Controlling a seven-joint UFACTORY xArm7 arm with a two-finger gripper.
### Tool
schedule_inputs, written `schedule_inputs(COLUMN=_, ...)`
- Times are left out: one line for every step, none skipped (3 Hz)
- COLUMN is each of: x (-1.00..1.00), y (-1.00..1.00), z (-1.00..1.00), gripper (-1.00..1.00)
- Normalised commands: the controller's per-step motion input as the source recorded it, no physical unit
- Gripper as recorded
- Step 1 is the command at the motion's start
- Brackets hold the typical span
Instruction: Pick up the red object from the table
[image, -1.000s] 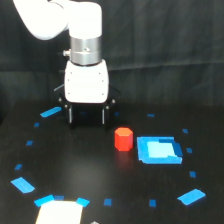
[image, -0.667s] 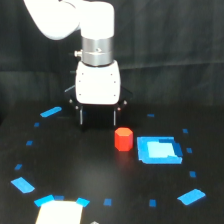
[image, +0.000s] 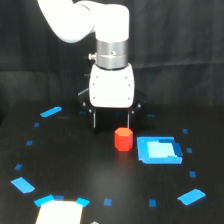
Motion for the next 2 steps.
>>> schedule_inputs(x=-0.22, y=-0.61, z=-0.51, gripper=1.00)
schedule_inputs(x=-0.46, y=-0.36, z=-0.25, gripper=1.00)
